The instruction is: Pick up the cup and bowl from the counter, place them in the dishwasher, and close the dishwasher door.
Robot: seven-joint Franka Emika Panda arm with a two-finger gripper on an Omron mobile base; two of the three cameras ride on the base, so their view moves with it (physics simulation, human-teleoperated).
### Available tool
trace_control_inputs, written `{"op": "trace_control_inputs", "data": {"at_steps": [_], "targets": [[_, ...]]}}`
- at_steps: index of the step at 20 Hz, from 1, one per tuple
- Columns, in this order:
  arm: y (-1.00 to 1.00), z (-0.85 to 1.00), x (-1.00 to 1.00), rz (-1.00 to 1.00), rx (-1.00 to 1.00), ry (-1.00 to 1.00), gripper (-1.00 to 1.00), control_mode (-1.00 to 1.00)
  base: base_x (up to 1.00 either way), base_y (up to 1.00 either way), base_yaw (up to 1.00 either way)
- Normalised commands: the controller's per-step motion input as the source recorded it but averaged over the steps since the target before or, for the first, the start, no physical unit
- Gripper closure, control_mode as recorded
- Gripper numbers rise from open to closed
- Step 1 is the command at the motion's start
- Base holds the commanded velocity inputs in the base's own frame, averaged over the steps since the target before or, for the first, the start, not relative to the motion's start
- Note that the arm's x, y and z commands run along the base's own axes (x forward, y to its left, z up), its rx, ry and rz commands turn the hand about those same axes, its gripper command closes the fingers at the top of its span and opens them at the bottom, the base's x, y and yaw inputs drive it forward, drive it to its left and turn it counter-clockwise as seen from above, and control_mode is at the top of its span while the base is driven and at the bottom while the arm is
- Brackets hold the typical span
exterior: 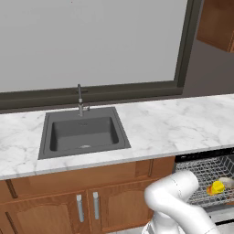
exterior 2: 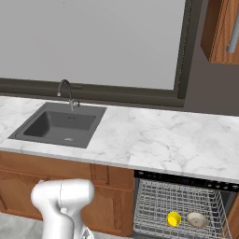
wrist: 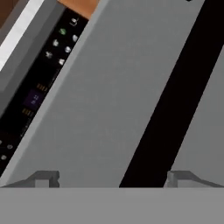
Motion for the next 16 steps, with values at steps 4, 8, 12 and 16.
{"op": "trace_control_inputs", "data": {"at_steps": [4, 8, 12, 16], "targets": [[-0.04, -0.01, 0.65, 0.0, 0.07, -0.16, -1.0, -1.0, 0.0, 0.0, 0.0], [-0.03, 0.0, 0.73, 0.0, 0.05, -0.16, -1.0, -1.0, 0.0, 0.0, 0.0], [0.0, -0.02, 0.79, 0.0, 0.04, -0.15, -1.0, -1.0, 0.0, 0.0, 0.0], [0.0, -0.04, 0.8, 0.0, 0.02, -0.15, -1.0, -1.0, 0.0, 0.0, 0.0]]}}
